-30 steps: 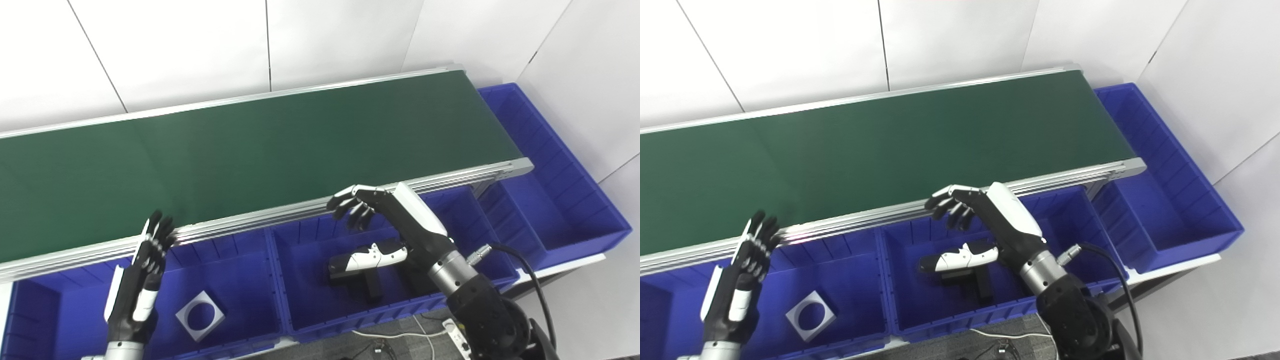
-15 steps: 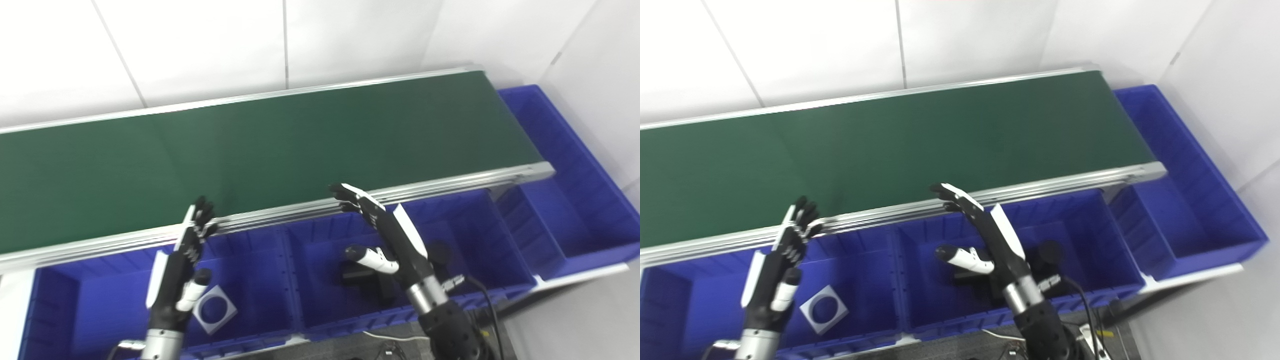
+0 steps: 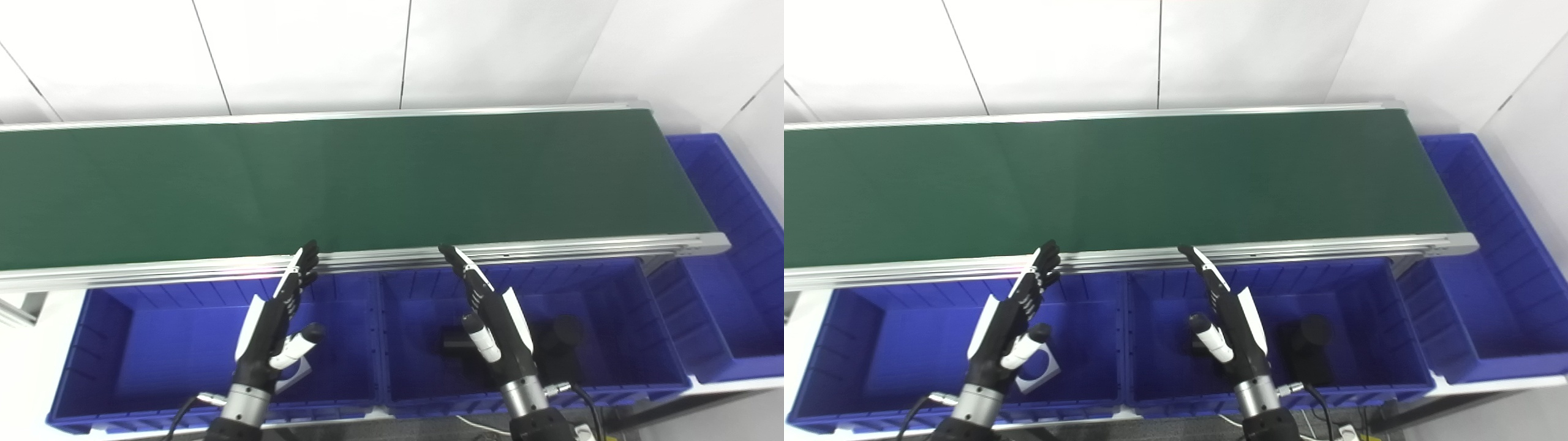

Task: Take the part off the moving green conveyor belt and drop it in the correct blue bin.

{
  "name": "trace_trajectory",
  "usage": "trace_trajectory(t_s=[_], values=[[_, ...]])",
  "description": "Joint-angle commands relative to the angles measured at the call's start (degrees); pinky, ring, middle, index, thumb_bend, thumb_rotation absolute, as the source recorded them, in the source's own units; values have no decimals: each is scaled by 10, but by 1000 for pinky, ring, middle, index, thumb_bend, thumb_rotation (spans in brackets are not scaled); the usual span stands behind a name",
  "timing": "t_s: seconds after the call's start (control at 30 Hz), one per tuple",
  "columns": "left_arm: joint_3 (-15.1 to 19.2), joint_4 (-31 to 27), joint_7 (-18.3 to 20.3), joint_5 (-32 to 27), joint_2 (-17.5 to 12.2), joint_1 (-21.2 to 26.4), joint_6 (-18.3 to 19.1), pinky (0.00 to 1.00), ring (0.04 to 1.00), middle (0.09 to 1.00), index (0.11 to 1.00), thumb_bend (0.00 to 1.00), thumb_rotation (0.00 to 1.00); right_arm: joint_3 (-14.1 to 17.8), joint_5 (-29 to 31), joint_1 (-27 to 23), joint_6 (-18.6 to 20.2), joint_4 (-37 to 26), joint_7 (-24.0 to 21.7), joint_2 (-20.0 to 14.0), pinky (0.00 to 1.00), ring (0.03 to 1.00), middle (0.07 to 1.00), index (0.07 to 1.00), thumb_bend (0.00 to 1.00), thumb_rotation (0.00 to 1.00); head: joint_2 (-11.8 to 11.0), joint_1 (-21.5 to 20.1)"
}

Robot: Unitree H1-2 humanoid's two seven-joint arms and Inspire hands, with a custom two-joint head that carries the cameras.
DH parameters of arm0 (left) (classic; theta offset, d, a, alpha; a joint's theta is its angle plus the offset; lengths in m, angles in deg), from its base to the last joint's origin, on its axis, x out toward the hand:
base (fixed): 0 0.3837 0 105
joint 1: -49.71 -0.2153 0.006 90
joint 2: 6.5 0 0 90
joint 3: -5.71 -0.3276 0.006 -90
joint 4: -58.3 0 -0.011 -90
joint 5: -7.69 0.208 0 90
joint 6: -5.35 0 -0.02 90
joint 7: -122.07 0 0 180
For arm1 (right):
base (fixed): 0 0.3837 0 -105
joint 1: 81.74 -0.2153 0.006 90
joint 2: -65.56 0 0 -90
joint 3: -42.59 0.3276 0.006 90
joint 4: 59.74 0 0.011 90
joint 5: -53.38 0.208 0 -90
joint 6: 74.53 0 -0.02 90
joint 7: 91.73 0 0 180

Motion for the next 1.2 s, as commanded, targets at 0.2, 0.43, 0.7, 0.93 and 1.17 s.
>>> trace_trajectory(t_s=[0.2, 0.43, 0.7, 0.93, 1.17], values=[[-48, 16, -66, 8, -25, 21, -19, 965, 978, 993, 966, 864, 886, -27, 7, -14, -36, 8, 19, 8, 993, 962, 931, 910, 886, 1000, -16, 10], [-74, 29, -97, 7, -34, 24, -19, 980, 991, 993, 969, 870, 892, -35, 33, -18, -36, 24, 19, 12, 1000, 985, 947, 924, 910, 1000, -29, 34], [-92, 32, -127, 10, -39, 26, -19, 969, 985, 985, 960, 878, 883, -43, 27, -17, -36, 31, 25, 8, 1000, 982, 952, 924, 901, 1000, -34, 22], [-100, 45, -127, -4, -43, 31, -19, 963, 989, 983, 961, 874, 872, -45, 29, -19, -36, 50, 34, 2, 973, 955, 931, 913, 892, 1000, -49, 18], [-101, 66, -116, -18, -43, 29, -19, 944, 977, 977, 956, 899, 851, -49, 40, -24, -36, 83, 35, -1, 924, 915, 910, 904, 925, 1000, -86, 19]])
